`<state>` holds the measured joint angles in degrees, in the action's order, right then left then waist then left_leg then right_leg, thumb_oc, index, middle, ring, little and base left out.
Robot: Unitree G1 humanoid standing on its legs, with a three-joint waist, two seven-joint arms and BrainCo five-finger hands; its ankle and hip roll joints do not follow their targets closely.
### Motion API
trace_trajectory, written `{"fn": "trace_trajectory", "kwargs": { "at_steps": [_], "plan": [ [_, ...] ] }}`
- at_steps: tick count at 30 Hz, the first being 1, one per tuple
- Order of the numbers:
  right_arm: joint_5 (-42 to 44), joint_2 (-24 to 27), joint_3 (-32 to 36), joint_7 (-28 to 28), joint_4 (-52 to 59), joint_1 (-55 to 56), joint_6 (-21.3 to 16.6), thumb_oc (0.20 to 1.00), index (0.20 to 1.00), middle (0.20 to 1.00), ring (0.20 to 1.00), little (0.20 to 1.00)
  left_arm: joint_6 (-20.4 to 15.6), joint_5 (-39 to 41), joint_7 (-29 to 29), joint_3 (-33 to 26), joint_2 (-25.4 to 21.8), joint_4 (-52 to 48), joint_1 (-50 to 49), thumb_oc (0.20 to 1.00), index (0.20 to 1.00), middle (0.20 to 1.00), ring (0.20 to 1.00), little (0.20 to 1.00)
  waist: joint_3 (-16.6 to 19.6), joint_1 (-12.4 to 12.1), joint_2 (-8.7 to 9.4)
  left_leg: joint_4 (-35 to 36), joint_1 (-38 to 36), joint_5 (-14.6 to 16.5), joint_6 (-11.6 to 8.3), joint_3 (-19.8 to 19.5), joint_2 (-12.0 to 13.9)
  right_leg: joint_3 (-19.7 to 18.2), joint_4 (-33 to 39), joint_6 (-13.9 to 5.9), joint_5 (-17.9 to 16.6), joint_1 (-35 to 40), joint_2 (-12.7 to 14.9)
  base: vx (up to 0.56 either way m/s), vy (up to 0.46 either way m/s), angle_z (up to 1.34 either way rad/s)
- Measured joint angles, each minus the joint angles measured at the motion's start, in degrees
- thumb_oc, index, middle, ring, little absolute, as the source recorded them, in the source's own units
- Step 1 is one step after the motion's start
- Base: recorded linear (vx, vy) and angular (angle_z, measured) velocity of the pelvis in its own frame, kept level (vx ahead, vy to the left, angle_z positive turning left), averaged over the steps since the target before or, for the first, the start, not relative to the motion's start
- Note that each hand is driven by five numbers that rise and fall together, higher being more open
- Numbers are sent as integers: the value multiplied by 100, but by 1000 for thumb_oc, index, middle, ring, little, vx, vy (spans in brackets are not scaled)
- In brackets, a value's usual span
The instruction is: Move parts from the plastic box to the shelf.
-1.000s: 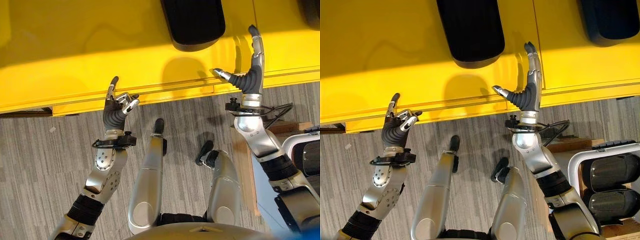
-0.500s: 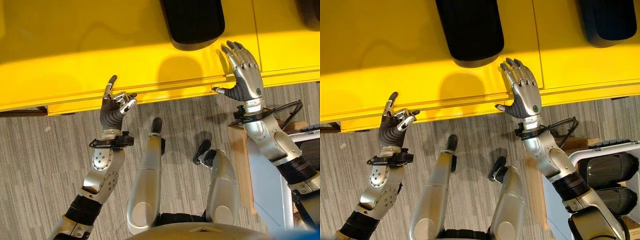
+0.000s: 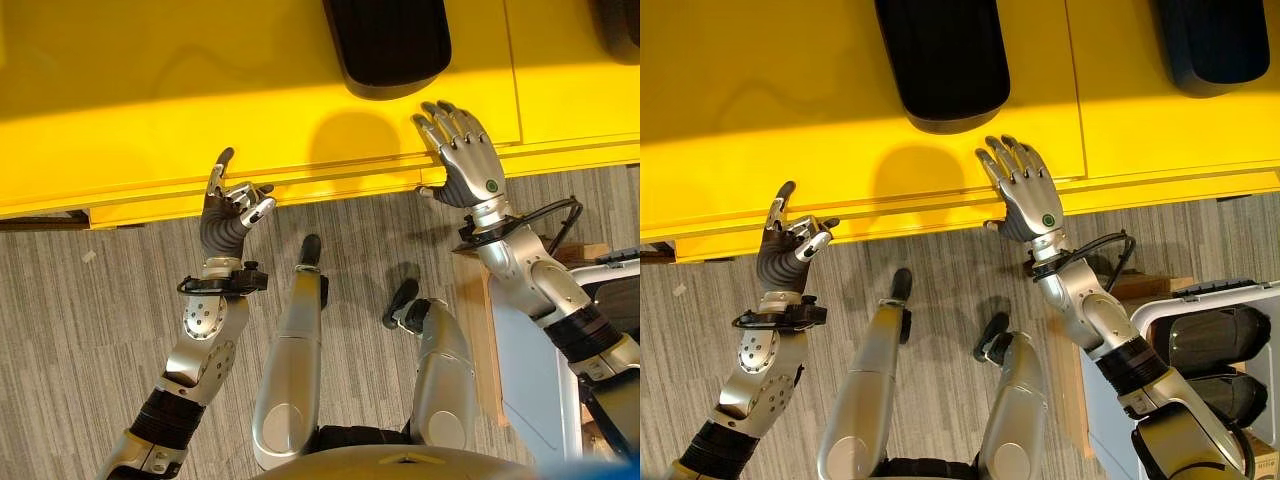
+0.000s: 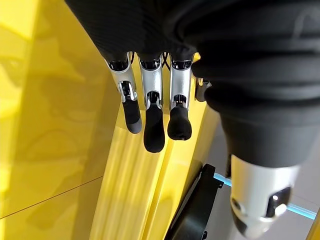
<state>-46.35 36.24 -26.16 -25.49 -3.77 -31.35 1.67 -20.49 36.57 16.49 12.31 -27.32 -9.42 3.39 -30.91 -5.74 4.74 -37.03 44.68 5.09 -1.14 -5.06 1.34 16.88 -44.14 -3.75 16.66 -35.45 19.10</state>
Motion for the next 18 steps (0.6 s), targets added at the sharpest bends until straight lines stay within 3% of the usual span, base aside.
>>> {"fn": "trace_trajectory", "kwargs": {
  "at_steps": [18],
  "plan": [
    [75,-523,-376,-148,-1034,-926,173,1000,1000,1000,1000,1000,105,28,0,-10,38,62,26,1000,1000,1000,1000,1000,5,-2,4,85,-142,-24,-27,8,7,-10,30,10,-5,97,-5,0,0,0]
  ]
}}
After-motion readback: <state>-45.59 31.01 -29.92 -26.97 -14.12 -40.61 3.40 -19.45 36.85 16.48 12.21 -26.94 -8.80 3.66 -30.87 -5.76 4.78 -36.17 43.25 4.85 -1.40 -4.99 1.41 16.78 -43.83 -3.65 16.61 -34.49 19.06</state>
